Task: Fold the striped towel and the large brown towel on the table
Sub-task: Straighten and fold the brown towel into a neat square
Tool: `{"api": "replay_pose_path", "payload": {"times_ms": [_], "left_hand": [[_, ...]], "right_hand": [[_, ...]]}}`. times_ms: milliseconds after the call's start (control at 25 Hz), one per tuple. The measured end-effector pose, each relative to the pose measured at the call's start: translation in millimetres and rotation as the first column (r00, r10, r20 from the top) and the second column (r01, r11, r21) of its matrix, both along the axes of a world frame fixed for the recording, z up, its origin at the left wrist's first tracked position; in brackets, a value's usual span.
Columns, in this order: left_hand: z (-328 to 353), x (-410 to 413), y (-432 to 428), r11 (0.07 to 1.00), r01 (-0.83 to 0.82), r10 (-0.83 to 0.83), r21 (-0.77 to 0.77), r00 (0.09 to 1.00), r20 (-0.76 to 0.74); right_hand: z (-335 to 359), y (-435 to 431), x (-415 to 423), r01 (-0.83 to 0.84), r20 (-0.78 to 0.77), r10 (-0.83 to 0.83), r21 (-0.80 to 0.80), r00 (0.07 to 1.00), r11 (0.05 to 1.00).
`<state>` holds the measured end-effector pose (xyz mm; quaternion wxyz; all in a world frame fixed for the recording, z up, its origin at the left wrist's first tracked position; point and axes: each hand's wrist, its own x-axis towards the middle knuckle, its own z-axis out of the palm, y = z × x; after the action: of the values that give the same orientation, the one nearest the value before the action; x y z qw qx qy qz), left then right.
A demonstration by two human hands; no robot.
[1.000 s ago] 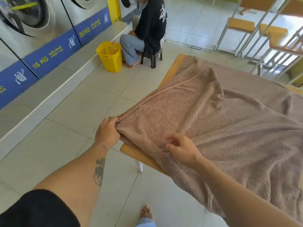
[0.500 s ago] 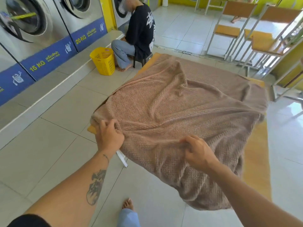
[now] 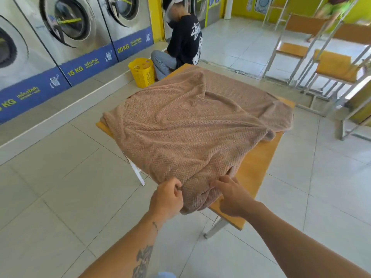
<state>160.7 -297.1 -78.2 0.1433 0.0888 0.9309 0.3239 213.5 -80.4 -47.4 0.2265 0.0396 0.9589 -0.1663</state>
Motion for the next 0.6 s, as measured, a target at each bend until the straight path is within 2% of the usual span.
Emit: {"api": "replay_pose_path", "payload": {"times_ms": [80, 160, 240, 320, 440, 520, 600], "left_hand": [[-5, 26, 17, 0.996, 0.077, -0.080, 0.037, 0.992, 0.101], [-9, 37, 32, 0.998, 0.051, -0.057, 0.044, 0.990, 0.132], [-13, 41, 43, 0.999, 0.012, -0.014, 0.036, 0.997, 0.072], [-14, 47, 48, 0.998, 0.057, -0.056, 0.021, 0.998, -0.035], [-6, 57, 57, 0.990, 0.129, -0.133, -0.050, 0.987, -0.085], [3, 55, 66, 0.994, 0.088, -0.094, -0.061, 0.990, -0.101], [14, 41, 82, 0.998, 0.035, -0.041, -0.045, 0.990, -0.136]], "right_hand": [[-3, -5, 4, -0.007, -0.036, 0.010, 0.075, 0.999, 0.997], [-6, -6, 9, -0.014, -0.087, 0.027, 0.149, 0.996, 0.989], [-12, 0, 14, 0.003, -0.105, 0.014, 0.159, 0.994, 0.987], [-14, 12, 16, -0.005, -0.095, 0.020, 0.154, 0.995, 0.988], [-5, 33, 20, 0.001, -0.076, -0.003, -0.030, 0.997, 1.000], [7, 55, 17, 0.048, -0.060, -0.057, -0.138, 0.997, 0.989], [17, 88, 5, 0.070, -0.107, -0.094, -0.206, 0.990, 0.976]]}}
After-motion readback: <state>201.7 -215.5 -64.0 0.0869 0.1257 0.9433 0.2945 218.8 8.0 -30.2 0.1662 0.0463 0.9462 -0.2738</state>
